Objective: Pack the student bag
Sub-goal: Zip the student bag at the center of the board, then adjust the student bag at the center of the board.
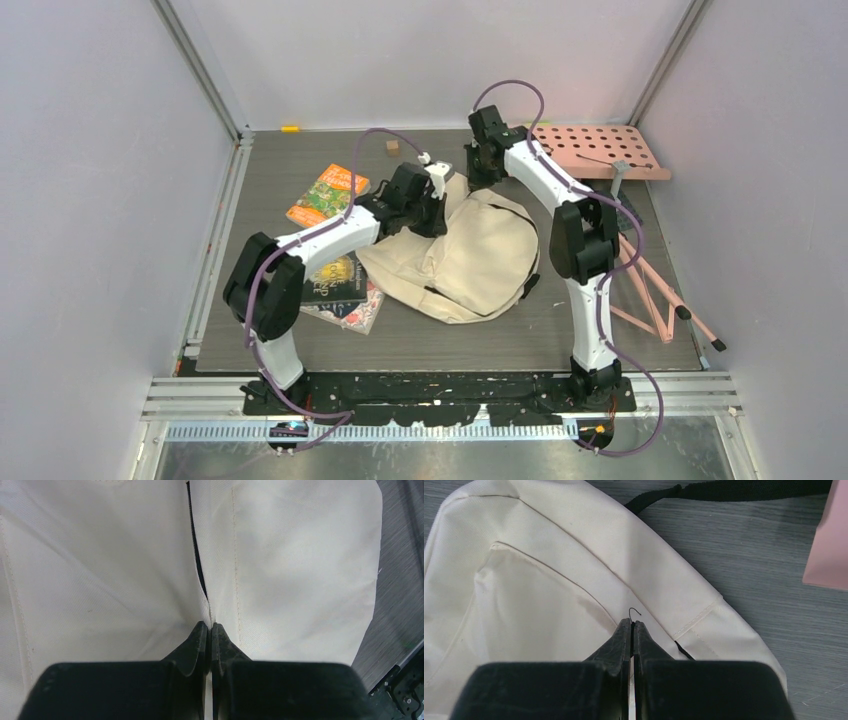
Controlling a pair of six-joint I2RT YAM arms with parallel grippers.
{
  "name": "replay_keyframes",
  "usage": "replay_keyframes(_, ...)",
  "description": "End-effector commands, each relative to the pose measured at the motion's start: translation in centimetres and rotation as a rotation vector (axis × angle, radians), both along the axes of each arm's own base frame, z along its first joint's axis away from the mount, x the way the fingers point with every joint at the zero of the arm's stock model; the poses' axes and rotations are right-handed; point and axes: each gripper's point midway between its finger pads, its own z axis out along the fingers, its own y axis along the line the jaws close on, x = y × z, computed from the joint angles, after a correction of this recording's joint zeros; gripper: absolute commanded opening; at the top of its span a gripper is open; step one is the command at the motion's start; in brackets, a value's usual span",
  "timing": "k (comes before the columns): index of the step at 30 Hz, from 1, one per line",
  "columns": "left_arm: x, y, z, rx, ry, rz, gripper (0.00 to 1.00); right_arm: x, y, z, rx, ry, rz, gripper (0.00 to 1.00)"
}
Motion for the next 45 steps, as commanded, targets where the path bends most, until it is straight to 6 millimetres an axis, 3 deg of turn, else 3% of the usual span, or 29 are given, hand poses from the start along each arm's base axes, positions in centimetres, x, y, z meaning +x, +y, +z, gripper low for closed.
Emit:
replay_keyframes(1, -4.3, 1.5, 0.3, 0.041, 0.109, -0.049, 0.00, 4.9, -4.8, 0.9, -0.120, -0.165, -0.128, 0.00)
replay_keyframes(3, -4.2, 1.4, 0.5, 0.036, 0.108, -0.045, 0.00, 4.8, -4.8, 1.1, -0.119, -0.162, -0.117, 0.00)
replay_keyframes(4, -4.1, 1.4, 0.7, 0.035, 0.103, -0.045, 0.00, 5.0, -4.4, 2.3, -0.100, -0.179, -0.100, 0.00)
replay_keyframes(5, -3.9, 1.4, 1.1, 0.036, 0.094, -0.046, 0.00, 4.3, -3.1, 3.0, -0.038, -0.158, -0.037, 0.00)
replay_keyframes(7, -3.3, 1.5, 2.2, 0.049, 0.064, -0.044, 0.00, 3.1, -0.3, 7.0, 0.092, -0.192, 0.107, 0.07)
replay_keyframes(8, -3.0, 1.5, 2.9, 0.050, 0.046, -0.052, 0.00, 2.7, 0.2, 9.9, 0.131, -0.242, 0.134, 0.22)
replay_keyframes(9, -2.8, 1.4, 3.4, 0.045, 0.036, -0.063, 0.00, 2.3, 0.6, 11.2, 0.153, -0.260, 0.163, 0.31)
replay_keyframes(10, -2.8, 1.2, 3.9, 0.038, 0.034, -0.080, 0.00, 2.0, 0.3, 13.2, 0.155, -0.296, 0.168, 0.48)
replay_keyframes(11, -2.9, 1.0, 4.2, 0.033, 0.043, -0.100, 0.00, 1.9, -0.1, 13.8, 0.141, -0.312, 0.171, 0.61)
replay_keyframes(12, -3.0, 0.9, 4.3, 0.038, 0.054, -0.114, 0.00, 1.6, -0.7, 14.6, 0.123, -0.320, 0.157, 0.66)
replay_keyframes(15, -3.1, 0.9, 4.7, 0.038, 0.048, -0.125, 0.00, 1.2, -2.6, 14.3, 0.103, -0.278, 0.118, 0.74)
replay_keyframes(20, -2.7, 1.7, 5.3, 0.055, 0.017, -0.091, 0.00, -1.0, -5.6, 11.1, 0.102, -0.150, 0.036, 0.78)
replay_keyframes(26, -1.0, 2.8, 7.5, 0.053, -0.059, -0.058, 0.00, -4.7, -7.5, 8.8, 0.142, -0.066, -0.032, 0.79)
replay_keyframes(33, 2.0, 3.8, 9.6, 0.032, -0.096, -0.055, 0.00, -9.5, -6.5, 5.1, 0.275, 0.040, -0.039, 0.79)
replay_keyframes(37, 3.5, 3.2, 11.0, -0.013, -0.140, -0.061, 0.00, -10.6, -6.0, 4.0, 0.319, 0.061, -0.039, 0.76)
replay_keyframes(42, 6.1, 2.4, 11.8, -0.031, -0.161, -0.048, 0.00, -10.6, -6.5, 4.2, 0.289, 0.062, -0.056, 0.26)
replay_keyframes(45, 8.5, 2.2, 11.8, -0.034, -0.160, -0.019, 0.00, -10.9, -7.7, 5.1, 0.232, 0.032, -0.075, 0.10)
